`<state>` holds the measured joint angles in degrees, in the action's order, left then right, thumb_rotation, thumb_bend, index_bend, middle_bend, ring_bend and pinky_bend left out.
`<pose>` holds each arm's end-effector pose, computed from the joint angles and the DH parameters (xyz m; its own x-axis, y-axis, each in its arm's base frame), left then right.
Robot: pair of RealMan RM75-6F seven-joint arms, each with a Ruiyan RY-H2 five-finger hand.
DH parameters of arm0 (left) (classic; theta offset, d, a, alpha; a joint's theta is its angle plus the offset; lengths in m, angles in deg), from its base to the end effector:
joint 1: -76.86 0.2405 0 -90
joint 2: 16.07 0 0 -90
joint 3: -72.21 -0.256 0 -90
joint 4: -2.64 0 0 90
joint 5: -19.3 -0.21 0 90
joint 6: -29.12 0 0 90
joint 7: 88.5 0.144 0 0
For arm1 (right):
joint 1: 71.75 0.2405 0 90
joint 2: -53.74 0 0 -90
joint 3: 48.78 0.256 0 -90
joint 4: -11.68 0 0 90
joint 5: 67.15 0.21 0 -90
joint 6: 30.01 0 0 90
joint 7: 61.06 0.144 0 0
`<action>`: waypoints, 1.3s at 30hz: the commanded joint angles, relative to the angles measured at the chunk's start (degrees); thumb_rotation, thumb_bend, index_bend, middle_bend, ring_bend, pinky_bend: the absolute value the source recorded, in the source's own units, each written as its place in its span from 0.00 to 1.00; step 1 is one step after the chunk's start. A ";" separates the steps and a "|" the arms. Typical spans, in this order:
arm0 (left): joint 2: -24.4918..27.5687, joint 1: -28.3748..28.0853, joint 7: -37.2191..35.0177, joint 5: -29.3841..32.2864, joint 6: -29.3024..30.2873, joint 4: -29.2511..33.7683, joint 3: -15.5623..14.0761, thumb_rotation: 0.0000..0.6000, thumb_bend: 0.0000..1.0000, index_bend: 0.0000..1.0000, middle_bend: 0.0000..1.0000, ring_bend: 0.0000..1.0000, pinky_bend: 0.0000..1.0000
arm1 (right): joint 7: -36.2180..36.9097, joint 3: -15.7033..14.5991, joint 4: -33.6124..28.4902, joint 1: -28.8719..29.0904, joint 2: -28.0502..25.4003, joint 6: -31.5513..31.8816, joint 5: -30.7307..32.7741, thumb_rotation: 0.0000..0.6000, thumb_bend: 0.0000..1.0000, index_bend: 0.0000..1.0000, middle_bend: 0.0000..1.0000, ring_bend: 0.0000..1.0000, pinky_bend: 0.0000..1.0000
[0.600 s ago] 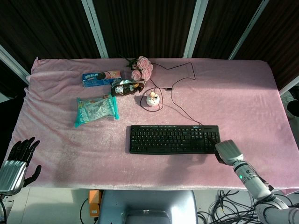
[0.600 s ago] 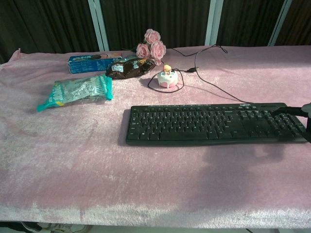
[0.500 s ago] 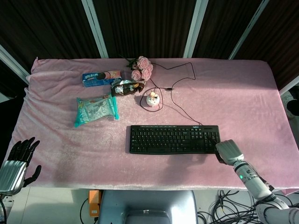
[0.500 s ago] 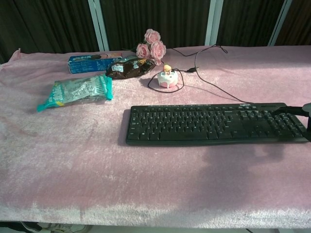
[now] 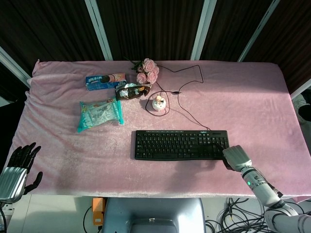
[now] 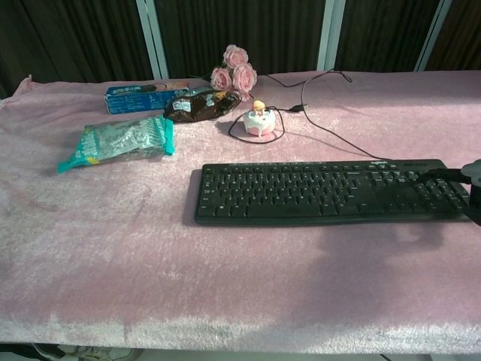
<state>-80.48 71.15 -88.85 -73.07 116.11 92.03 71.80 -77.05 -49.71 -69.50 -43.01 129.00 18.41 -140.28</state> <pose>-0.3063 0.1735 0.1523 0.4410 0.0161 0.8974 0.8908 -0.1303 -0.4354 -0.3024 -0.2779 0.0365 0.6500 -0.4439 0.6169 -0.7567 -0.3029 0.5794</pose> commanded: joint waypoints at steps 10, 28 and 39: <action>0.10 -0.31 -0.41 -0.24 -0.17 -0.09 0.08 1.00 0.43 0.00 0.00 0.00 0.00 | -1.17 0.04 -0.31 0.23 -0.12 -0.55 1.98 1.00 0.70 0.24 1.00 1.00 1.00; -0.49 0.18 0.15 -1.01 1.28 -0.51 0.02 1.00 0.44 0.00 0.00 0.00 0.00 | 0.75 -3.98 -12.91 -16.71 -10.41 34.15 -15.47 1.00 0.51 0.00 0.33 0.30 0.61; -0.67 -0.22 0.55 -0.88 0.71 -0.49 0.20 1.00 0.44 0.00 0.00 0.00 0.00 | 4.75 -4.55 -9.78 -19.85 -9.61 36.72 -18.90 1.00 0.50 0.00 0.14 0.13 0.44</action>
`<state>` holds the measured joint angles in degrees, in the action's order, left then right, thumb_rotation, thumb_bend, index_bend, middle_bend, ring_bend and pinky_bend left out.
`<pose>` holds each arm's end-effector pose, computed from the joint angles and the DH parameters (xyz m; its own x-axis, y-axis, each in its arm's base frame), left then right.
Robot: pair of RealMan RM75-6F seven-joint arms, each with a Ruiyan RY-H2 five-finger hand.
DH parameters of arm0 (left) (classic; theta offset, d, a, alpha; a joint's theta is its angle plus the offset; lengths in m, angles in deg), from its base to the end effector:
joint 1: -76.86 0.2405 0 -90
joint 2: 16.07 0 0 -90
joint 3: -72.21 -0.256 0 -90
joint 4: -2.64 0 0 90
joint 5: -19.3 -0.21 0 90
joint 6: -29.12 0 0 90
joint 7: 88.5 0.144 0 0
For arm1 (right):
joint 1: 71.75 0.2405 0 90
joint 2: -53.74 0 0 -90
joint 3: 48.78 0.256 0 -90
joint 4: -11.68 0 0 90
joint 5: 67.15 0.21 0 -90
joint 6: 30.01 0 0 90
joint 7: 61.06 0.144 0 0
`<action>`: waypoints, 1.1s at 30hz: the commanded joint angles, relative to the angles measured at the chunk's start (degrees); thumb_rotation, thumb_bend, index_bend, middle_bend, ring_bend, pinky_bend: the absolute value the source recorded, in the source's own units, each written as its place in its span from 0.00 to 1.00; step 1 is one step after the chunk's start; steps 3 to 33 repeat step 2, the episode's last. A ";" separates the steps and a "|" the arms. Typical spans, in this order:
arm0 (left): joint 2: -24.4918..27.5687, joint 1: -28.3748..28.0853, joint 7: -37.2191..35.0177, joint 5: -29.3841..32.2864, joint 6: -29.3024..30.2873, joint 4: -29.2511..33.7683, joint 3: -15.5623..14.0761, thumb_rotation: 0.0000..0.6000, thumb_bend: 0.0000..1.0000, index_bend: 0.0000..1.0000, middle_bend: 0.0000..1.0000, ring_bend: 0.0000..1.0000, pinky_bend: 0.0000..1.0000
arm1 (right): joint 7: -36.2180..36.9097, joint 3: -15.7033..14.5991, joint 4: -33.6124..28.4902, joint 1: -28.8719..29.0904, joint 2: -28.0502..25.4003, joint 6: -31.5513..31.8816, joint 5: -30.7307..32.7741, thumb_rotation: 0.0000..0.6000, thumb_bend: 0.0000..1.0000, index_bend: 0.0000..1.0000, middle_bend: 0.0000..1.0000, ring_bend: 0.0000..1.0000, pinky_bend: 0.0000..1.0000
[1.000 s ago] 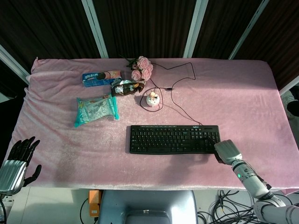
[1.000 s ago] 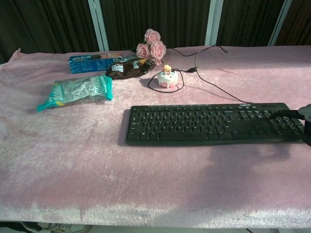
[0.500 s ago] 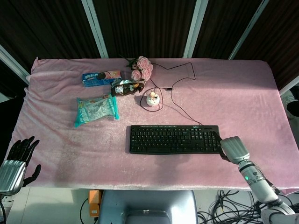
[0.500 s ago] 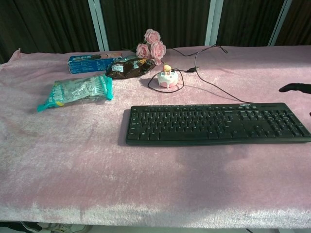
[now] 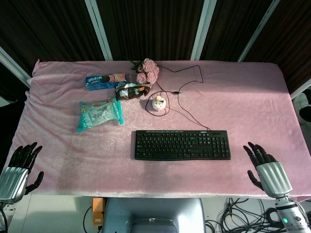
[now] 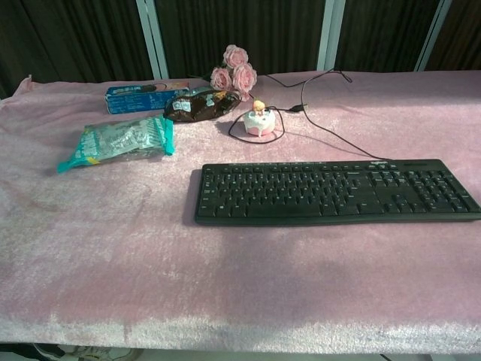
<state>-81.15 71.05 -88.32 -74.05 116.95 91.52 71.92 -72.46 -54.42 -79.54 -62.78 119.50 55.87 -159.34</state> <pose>-0.3034 0.1742 0.1504 0.4454 -0.0024 0.8953 0.8851 -0.1490 -0.4408 -0.2971 -0.1696 0.1288 0.5800 -0.0694 0.8116 -0.8056 -0.1967 0.5589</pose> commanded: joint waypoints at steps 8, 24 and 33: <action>-0.01 -0.15 0.03 0.14 -0.19 0.02 0.11 1.00 0.44 0.00 0.00 0.00 0.00 | 0.10 0.25 0.25 -0.08 -0.11 -0.86 0.18 1.00 0.50 0.00 0.14 0.13 0.44; -0.01 -0.15 0.03 0.14 -0.19 0.02 0.11 1.00 0.44 0.00 0.00 0.00 0.00 | 0.10 0.25 0.25 -0.08 -0.11 -0.86 0.18 1.00 0.50 0.00 0.14 0.13 0.44; -0.01 -0.15 0.03 0.14 -0.19 0.02 0.11 1.00 0.44 0.00 0.00 0.00 0.00 | 0.10 0.25 0.25 -0.08 -0.11 -0.86 0.18 1.00 0.50 0.00 0.14 0.13 0.44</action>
